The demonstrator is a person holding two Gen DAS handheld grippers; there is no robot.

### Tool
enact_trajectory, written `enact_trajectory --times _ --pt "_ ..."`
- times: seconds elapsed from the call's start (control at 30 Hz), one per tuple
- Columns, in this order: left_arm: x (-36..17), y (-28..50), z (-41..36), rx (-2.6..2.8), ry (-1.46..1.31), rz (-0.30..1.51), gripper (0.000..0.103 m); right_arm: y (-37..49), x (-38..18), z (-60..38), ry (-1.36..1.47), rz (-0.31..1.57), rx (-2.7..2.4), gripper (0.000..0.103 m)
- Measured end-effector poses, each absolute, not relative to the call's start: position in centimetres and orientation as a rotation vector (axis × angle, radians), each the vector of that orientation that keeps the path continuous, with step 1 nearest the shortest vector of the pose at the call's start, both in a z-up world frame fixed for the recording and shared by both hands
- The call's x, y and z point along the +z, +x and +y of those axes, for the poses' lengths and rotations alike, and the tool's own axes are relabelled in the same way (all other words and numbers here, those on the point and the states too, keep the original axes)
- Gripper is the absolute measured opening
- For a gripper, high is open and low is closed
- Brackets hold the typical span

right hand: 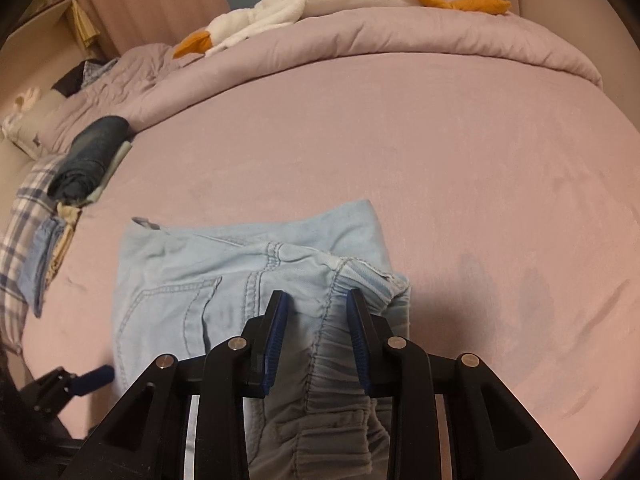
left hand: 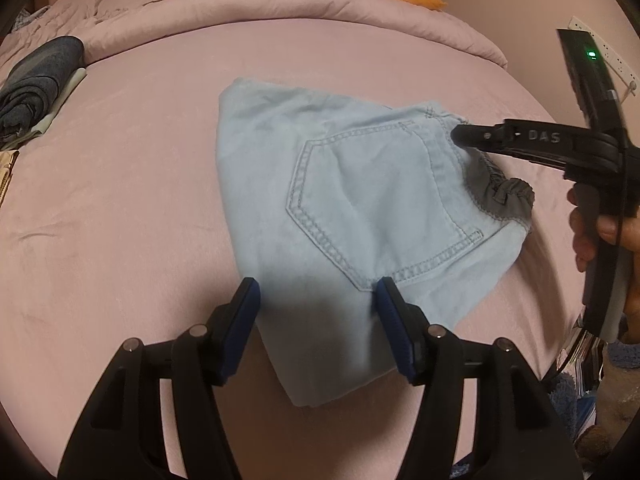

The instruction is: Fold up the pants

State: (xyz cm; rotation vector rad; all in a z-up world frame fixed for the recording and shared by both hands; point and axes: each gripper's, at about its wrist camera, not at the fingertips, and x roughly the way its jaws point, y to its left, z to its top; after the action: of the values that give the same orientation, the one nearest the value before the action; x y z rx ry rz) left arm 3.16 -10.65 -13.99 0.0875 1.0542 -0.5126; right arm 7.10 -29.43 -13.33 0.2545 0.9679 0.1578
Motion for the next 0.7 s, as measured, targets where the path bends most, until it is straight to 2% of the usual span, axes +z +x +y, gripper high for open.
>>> enact_trajectory --times 0.27,0.53,0.7 --pt "-14.2 3.1 -10.6 -0.502 0.080 1.064 0.064 3.6 -11.5 -30.2 0.241 0.919 0.199 0.030" --pt "-14.2 3.1 -10.7 -0.498 0.084 1.067 0.065 1.5 -12.4 -29.3 0.105 0.950 0.188 0.031" --pt "-14.2 3.2 -10.5 -0.500 0.078 1.070 0.066 1.7 -13.5 -29.7 0.101 1.014 0.192 0.038"
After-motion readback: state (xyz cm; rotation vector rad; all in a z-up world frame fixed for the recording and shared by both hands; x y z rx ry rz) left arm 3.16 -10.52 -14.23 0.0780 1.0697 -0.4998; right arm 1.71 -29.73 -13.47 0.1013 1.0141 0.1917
